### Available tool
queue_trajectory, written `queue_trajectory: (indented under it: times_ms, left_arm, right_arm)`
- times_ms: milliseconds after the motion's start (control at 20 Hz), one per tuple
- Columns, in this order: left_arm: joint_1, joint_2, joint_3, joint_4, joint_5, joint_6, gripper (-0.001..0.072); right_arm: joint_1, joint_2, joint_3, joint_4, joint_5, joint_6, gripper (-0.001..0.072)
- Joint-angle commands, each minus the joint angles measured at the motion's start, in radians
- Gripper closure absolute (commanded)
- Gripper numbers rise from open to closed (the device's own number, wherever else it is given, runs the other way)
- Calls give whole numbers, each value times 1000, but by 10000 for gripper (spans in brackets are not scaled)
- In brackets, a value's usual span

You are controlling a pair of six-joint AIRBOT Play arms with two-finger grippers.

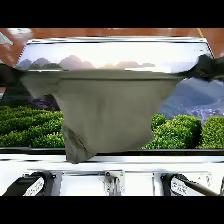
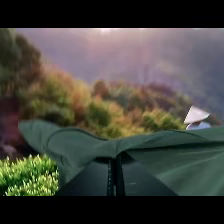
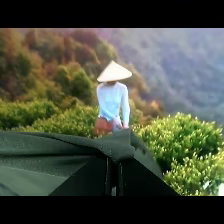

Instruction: Fold the shirts.

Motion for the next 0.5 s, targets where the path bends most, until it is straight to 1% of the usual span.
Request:
queue_trajectory:
  times_ms: [0, 100, 150, 250, 350, 450]
  left_arm:
    - [1, -141, -178, -95, 174, 3, 668]
    - [1, -256, -198, -212, 269, 3, 667]
    - [0, -308, -198, -266, 298, 4, 667]
    - [-4, -405, -198, -353, 337, 26, 667]
    - [-18, -488, -198, -379, 344, 37, 667]
    - [-41, -557, -198, -380, 343, 37, 667]
  right_arm:
    - [35, -208, -97, -24, -203, -23, 650]
    - [43, -296, -97, 4, -360, 12, 650]
    - [43, -325, -97, 25, -436, 48, 650]
    - [43, -359, -97, 35, -538, 108, 650]
    - [43, -387, -97, 37, -580, 130, 650]
    - [43, -418, -97, 37, -560, 131, 649]
